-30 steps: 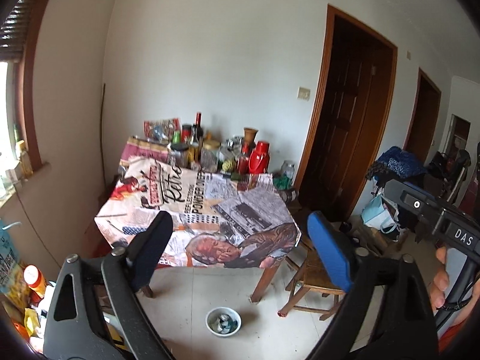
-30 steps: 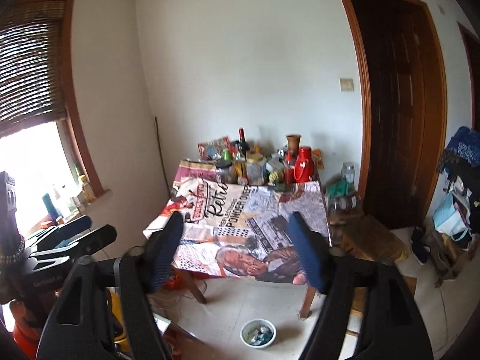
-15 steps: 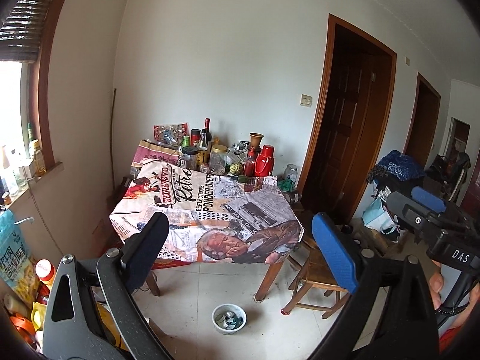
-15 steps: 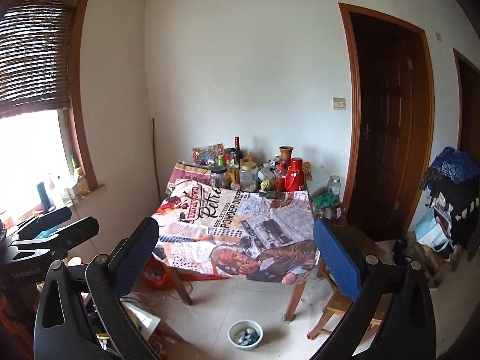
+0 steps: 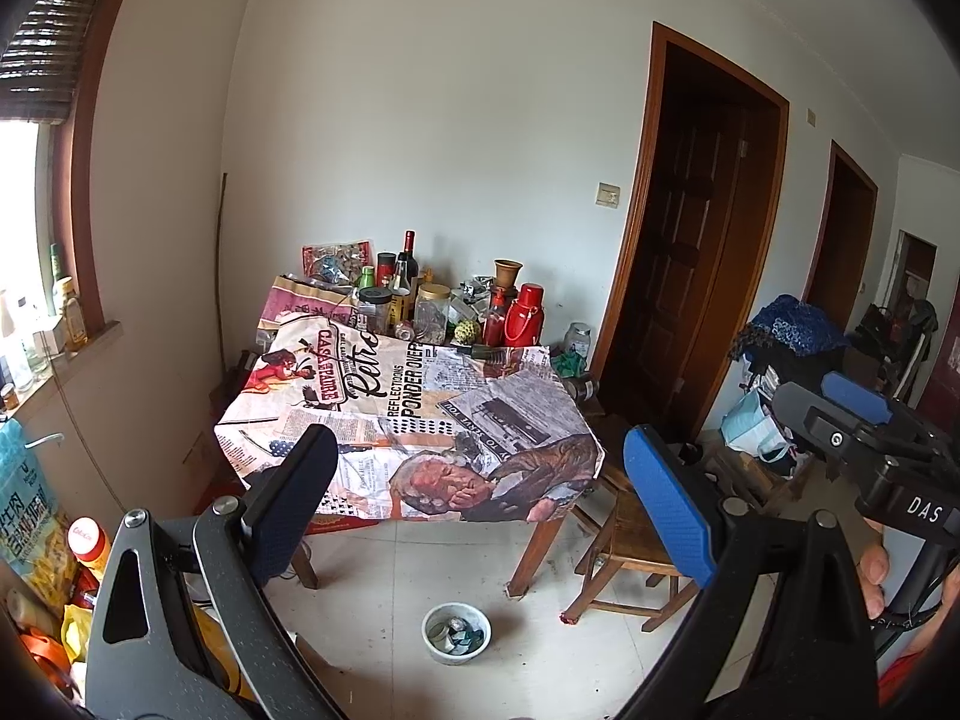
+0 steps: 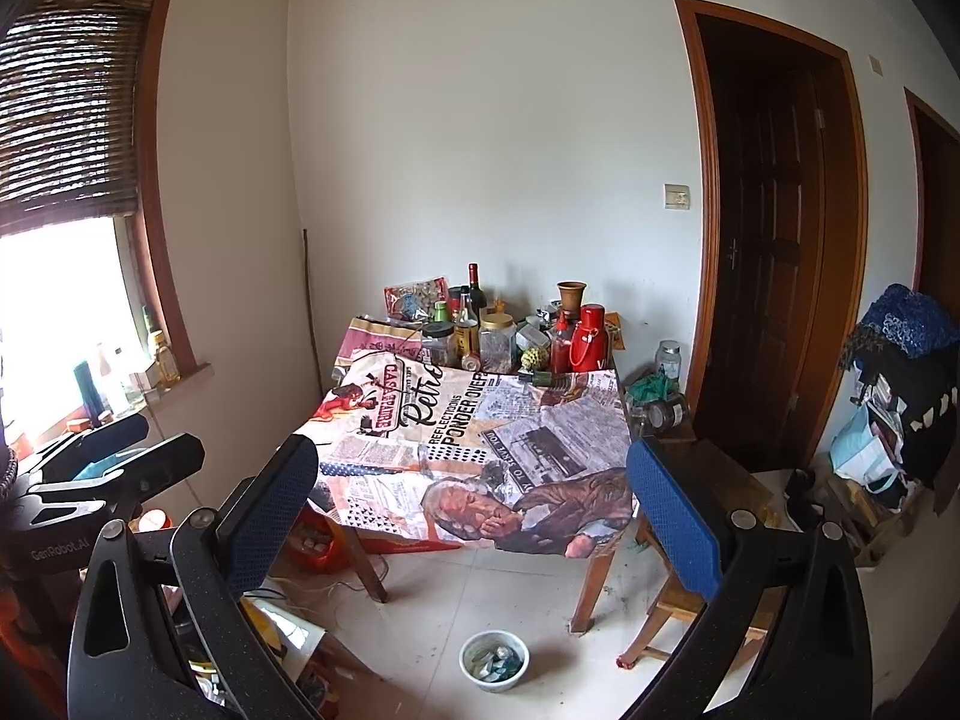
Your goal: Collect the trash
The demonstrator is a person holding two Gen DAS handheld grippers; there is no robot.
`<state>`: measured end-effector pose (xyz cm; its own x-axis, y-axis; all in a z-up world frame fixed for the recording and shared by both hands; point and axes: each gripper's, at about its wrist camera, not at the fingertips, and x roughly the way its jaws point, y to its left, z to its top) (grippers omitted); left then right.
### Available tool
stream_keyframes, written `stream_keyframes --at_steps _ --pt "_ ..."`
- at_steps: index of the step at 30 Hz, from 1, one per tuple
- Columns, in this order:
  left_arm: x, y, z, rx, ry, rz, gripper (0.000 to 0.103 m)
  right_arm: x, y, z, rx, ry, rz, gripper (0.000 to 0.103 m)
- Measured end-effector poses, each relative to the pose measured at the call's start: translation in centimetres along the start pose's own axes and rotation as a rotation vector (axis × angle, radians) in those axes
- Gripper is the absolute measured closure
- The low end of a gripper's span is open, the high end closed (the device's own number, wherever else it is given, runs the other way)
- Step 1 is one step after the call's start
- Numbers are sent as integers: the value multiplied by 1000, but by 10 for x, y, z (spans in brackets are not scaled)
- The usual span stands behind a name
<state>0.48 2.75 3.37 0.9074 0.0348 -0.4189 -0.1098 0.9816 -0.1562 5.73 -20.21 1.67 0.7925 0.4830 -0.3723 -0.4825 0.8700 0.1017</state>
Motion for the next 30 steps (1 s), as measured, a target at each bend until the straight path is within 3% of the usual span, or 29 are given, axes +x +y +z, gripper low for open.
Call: stream_keyframes --at_steps 30 --pt "4 -6 -1 20 18 -12 6 3 -2 5 14 29 -2 1"
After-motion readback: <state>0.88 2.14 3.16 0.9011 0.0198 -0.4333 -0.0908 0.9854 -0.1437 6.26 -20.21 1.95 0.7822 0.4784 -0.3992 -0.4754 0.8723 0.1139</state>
